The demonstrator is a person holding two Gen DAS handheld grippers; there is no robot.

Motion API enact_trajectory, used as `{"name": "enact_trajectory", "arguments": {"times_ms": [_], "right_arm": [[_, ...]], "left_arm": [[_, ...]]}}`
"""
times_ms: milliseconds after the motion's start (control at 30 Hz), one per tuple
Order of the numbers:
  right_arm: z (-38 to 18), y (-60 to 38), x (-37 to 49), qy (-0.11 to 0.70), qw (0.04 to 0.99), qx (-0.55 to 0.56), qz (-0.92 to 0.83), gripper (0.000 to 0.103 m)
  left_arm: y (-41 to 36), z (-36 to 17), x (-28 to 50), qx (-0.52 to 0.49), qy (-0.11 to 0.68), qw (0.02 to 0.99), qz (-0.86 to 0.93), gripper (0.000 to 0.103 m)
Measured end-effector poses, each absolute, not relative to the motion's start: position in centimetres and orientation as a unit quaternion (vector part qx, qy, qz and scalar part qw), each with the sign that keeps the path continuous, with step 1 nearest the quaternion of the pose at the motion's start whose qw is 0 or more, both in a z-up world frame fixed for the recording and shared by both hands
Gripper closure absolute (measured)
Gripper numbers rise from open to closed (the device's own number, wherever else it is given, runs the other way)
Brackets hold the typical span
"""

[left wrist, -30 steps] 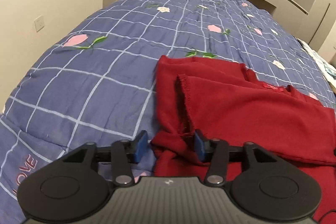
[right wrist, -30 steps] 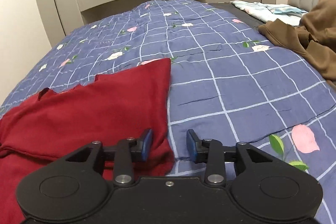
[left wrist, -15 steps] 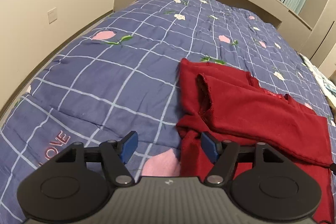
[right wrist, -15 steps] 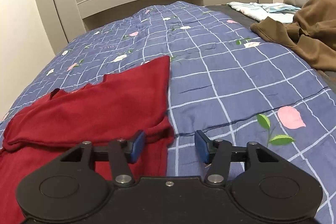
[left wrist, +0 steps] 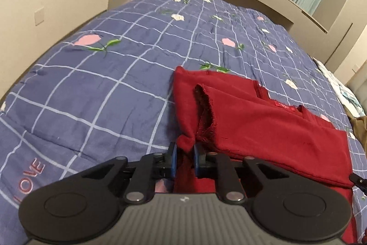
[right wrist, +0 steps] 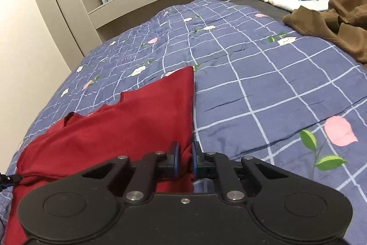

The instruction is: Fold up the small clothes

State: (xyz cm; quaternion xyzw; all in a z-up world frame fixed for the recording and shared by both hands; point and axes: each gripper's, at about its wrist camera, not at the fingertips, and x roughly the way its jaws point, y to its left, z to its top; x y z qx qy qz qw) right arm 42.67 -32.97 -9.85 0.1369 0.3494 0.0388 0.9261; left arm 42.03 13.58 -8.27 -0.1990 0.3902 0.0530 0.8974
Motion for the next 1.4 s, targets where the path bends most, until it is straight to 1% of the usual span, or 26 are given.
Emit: {"name": "enact_trajectory", "arguments": {"times_ms": [133, 167, 200, 267, 300, 333, 367, 400, 433, 467, 500, 533, 567, 600, 633, 700, 800, 900, 1100, 1400], "right_arm": [[-10.9, -33.8, 42.7, 0.355, 0.918, 0.176, 0.027, 0.091], [-10.9, -33.9, 42.7, 0.355, 0.917, 0.180, 0.027, 0.088], [-10.7, -33.8, 42.6, 0.353, 0.919, 0.175, 0.027, 0.080], [-10.0, -33.4, 42.2, 0.347, 0.925, 0.153, 0.023, 0.070], [-9.7, -33.3, 41.8, 0.346, 0.927, 0.146, 0.025, 0.063], [-9.3, -33.2, 41.4, 0.343, 0.928, 0.145, 0.029, 0.059], [-9.0, -33.2, 40.9, 0.339, 0.929, 0.144, 0.032, 0.048], [-8.7, -33.2, 40.3, 0.336, 0.930, 0.142, 0.034, 0.042], [-8.4, -33.2, 39.6, 0.333, 0.932, 0.138, 0.036, 0.040], [-8.1, -33.1, 38.8, 0.333, 0.933, 0.132, 0.040, 0.035], [-7.8, -33.0, 38.0, 0.333, 0.934, 0.125, 0.044, 0.030], [-7.6, -32.9, 37.2, 0.332, 0.935, 0.117, 0.049, 0.027], [-7.3, -32.9, 36.2, 0.332, 0.936, 0.108, 0.056, 0.021], [-7.1, -32.8, 35.4, 0.331, 0.936, 0.100, 0.063, 0.017], [-6.9, -32.7, 34.4, 0.331, 0.937, 0.090, 0.070, 0.016], [-6.6, -32.3, 32.6, 0.330, 0.938, 0.071, 0.082, 0.010], [-6.2, -31.9, 30.0, 0.326, 0.939, 0.044, 0.098, 0.003], [-6.0, -31.2, 27.6, 0.319, 0.940, 0.020, 0.116, 0.001], [-5.9, -29.1, 23.4, 0.300, 0.940, -0.063, 0.147, 0.001], [-5.8, -27.1, 17.2, 0.253, 0.929, -0.176, 0.203, 0.001]], "left_arm": [[13.3, -8.8, 42.3, -0.199, 0.399, 0.892, 0.068, 0.088], [13.4, -8.7, 42.4, -0.197, 0.401, 0.892, 0.068, 0.088], [13.4, -8.7, 42.5, -0.197, 0.403, 0.891, 0.068, 0.086], [13.6, -8.4, 42.3, -0.200, 0.405, 0.890, 0.065, 0.079], [13.6, -8.2, 42.1, -0.201, 0.405, 0.890, 0.065, 0.073], [13.6, -7.9, 41.7, -0.203, 0.403, 0.890, 0.067, 0.065], [13.7, -7.7, 41.3, -0.204, 0.402, 0.890, 0.067, 0.061], [13.7, -7.5, 40.7, -0.204, 0.400, 0.891, 0.067, 0.054], [13.7, -7.3, 40.2, -0.203, 0.399, 0.892, 0.067, 0.046], [13.6, -7.0, 39.4, -0.200, 0.398, 0.892, 0.069, 0.042], [13.6, -6.8, 38.6, -0.198, 0.395, 0.894, 0.071, 0.036], [13.7, -6.5, 37.9, -0.197, 0.392, 0.896, 0.070, 0.030], [13.7, -6.2, 37.0, -0.196, 0.390, 0.897, 0.068, 0.028], [13.7, -6.0, 36.2, -0.196, 0.389, 0.898, 0.067, 0.022], [13.7, -5.9, 35.3, -0.196, 0.389, 0.898, 0.066, 0.016], [13.7, -5.6, 33.5, -0.190, 0.390, 0.899, 0.062, 0.014], [13.5, -5.4, 31.1, -0.177, 0.398, 0.898, 0.060, 0.004], [12.8, -5.1, 28.6, -0.153, 0.401, 0.901, 0.063, 0.001], [10.8, -4.9, 24.4, -0.092, 0.401, 0.910, 0.047, 0.001], [9.3, -4.7, 19.5, -0.056, 0.396, 0.916, 0.007, 0.001]]}}
